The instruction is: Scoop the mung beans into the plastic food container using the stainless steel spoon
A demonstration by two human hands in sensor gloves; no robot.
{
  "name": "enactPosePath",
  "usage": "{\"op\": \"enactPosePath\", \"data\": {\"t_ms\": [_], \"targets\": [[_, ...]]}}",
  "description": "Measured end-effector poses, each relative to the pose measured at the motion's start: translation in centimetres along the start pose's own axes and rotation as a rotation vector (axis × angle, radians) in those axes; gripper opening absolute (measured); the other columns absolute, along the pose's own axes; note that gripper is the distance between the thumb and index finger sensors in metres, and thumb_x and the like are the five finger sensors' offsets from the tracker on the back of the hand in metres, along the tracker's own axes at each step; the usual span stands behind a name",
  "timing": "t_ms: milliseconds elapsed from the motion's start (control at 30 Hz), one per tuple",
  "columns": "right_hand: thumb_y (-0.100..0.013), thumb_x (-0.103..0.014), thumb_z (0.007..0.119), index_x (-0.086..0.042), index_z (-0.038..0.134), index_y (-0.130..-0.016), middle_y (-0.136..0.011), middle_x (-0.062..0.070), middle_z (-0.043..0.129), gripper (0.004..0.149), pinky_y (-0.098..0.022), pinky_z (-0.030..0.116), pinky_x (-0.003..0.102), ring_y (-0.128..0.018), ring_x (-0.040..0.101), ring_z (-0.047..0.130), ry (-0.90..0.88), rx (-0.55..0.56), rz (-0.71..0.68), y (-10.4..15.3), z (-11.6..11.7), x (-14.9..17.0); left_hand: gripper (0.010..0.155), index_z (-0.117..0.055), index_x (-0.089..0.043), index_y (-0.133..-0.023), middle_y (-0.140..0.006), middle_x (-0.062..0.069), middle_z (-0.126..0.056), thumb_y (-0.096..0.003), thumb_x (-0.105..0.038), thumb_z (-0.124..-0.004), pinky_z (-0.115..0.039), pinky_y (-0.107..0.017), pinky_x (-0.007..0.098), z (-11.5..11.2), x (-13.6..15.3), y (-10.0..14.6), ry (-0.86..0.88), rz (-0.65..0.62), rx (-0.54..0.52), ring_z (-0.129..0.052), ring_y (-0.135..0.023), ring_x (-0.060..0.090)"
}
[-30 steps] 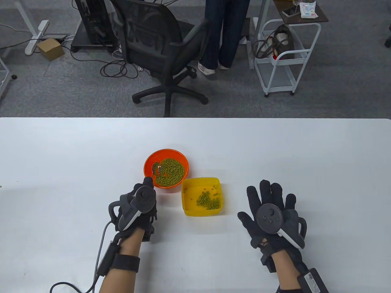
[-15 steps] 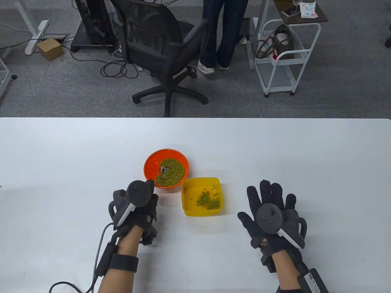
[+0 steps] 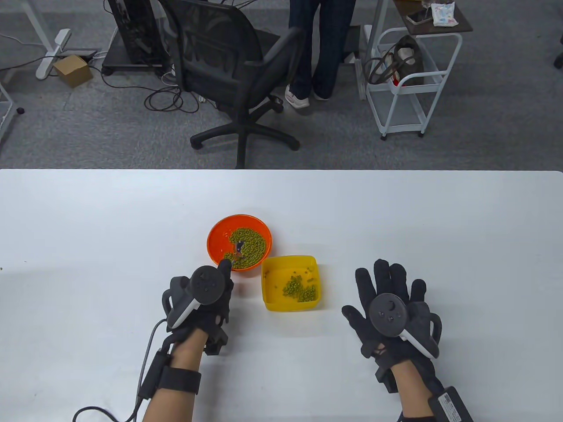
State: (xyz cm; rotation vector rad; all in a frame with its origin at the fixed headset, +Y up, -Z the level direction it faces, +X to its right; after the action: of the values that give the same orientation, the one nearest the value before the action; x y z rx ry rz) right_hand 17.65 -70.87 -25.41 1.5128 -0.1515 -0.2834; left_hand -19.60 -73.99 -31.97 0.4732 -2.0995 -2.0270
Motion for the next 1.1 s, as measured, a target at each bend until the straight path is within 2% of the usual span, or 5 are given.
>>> {"op": "enactPosePath", "data": {"t_ms": [100, 467, 767, 967, 1100], "targets": [[-0.051, -0.064, 0.066, -0.034, 0.019, -0.110, -0.110, -0.003, -0.009, 0.081, -0.062, -0.011, 0.064, -0.104, 0.034, -0.009, -0.001, 0.000, -0.001, 0.0, 0.0, 0.0, 0.053, -0.061, -0.021, -0.100, -0.081, 0.002, -0.087, -0.0486, -0.030, -0.073, -0.085, -0.050, 0.046, -0.1, 0.0, 0.1, 0.049, -0.001, -0.008, -0.102, -0.052, 0.018], [-0.051, -0.064, 0.066, -0.034, 0.019, -0.110, -0.111, -0.003, -0.008, 0.081, -0.062, -0.011, 0.064, -0.104, 0.033, -0.009, -0.003, -0.003, 0.000, 0.0, 0.0, 0.0, 0.053, -0.064, -0.018, -0.098, -0.077, 0.002, -0.092, -0.0475, -0.031, -0.074, -0.089, -0.046, 0.043, -0.4, -0.2, 0.3, 0.050, -0.002, -0.074, -0.107, -0.046, 0.016], [-0.051, -0.064, 0.066, -0.034, 0.019, -0.110, -0.110, -0.003, -0.009, 0.081, -0.062, -0.011, 0.064, -0.104, 0.033, -0.010, -0.006, -0.004, 0.003, 0.0, 0.0, 0.1, 0.053, -0.067, -0.016, -0.096, -0.076, 0.004, -0.095, -0.0464, -0.032, -0.074, -0.092, -0.042, 0.041, 0.0, 1.8, 1.0, 0.158, 0.045, -0.179, -0.111, -0.043, 0.016], [-0.051, -0.064, 0.066, -0.034, 0.019, -0.110, -0.110, -0.003, -0.009, 0.081, -0.062, -0.011, 0.064, -0.104, 0.033, -0.010, -0.006, -0.006, 0.006, 0.0, 0.0, 0.1, 0.053, -0.067, -0.017, -0.096, -0.076, 0.002, -0.096, -0.0460, -0.033, -0.075, -0.092, -0.043, 0.040, 0.6, 0.9, 1.6, 0.094, -0.046, -0.237, -0.111, -0.044, 0.015], [-0.051, -0.064, 0.066, -0.034, 0.019, -0.110, -0.110, -0.003, -0.009, 0.081, -0.062, -0.011, 0.064, -0.104, 0.033, -0.010, -0.005, -0.007, 0.006, 0.0, 0.0, 0.1, 0.053, -0.067, -0.019, -0.096, -0.078, 0.001, -0.095, -0.0460, -0.033, -0.075, -0.092, -0.045, 0.040, 1.0, 0.0, 1.9, 0.079, -0.111, -0.234, -0.111, -0.046, 0.014]]}}
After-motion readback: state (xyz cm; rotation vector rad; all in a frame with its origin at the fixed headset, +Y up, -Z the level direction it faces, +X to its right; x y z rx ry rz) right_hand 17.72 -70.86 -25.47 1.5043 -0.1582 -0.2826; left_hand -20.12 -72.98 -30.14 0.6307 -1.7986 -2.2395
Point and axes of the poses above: the tracker on the back of each hand, its own x axis roughly to the little-finger side, its own y axis roughly from the fingertips to the wrist, z = x × y, the point moved 1 cm from there along -y, roughly from the wrist to the fingertips
